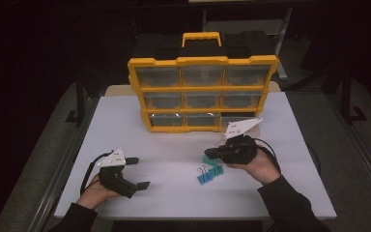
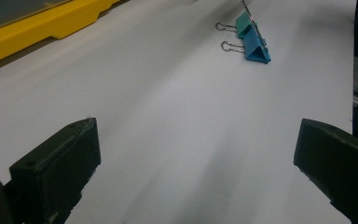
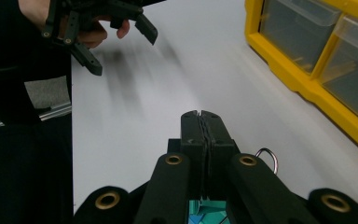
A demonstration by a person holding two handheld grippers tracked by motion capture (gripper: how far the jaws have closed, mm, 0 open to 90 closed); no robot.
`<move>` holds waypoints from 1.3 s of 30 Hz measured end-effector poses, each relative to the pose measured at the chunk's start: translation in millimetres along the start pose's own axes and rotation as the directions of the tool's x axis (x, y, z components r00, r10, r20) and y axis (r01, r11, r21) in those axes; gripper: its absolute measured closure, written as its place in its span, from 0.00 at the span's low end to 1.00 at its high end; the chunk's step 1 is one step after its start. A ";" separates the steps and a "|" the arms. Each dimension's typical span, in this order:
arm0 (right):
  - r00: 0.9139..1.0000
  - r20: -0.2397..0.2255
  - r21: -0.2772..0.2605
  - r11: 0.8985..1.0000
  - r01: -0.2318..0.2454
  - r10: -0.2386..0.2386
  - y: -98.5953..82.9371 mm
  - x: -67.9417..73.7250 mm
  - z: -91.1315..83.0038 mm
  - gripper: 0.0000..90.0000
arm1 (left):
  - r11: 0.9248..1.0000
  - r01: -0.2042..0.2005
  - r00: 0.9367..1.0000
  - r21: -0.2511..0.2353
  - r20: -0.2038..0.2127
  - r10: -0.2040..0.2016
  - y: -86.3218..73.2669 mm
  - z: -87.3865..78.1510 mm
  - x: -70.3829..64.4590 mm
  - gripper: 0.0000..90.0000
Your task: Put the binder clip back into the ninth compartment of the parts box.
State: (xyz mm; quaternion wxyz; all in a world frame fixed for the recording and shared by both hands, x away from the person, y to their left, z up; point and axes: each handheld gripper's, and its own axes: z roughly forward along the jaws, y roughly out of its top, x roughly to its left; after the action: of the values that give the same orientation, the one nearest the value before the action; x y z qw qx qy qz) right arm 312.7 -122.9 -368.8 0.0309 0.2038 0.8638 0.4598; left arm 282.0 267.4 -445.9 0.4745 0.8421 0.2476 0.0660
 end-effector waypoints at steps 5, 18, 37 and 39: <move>1.000 0.015 -0.004 1.000 -0.001 0.002 6.7 -4.5 -3.5 0.97 | 1.000 0.007 1.000 0.000 0.002 -0.007 0.0 0.5 0.2 0.00; 0.997 0.079 -0.044 0.999 -0.020 0.024 21.4 -17.9 -22.2 0.97 | 1.000 -0.004 1.000 0.017 0.008 0.004 0.4 1.4 -1.2 0.00; 0.974 0.212 -0.104 0.992 -0.064 0.085 28.9 -49.9 -48.5 0.97 | 1.000 -0.005 1.000 0.008 0.005 0.005 -0.3 0.4 -0.2 0.01; 0.969 0.230 -0.106 0.992 -0.067 0.090 28.6 -52.8 -49.1 0.97 | 1.000 -0.004 1.000 0.008 0.005 0.004 -0.4 0.4 -0.4 0.01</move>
State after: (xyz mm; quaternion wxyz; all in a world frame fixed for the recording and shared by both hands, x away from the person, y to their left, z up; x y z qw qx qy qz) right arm 358.4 -167.3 -324.5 0.1242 0.2890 0.8219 0.4748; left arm 281.6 267.1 -446.4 0.4716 0.8447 0.2451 0.0638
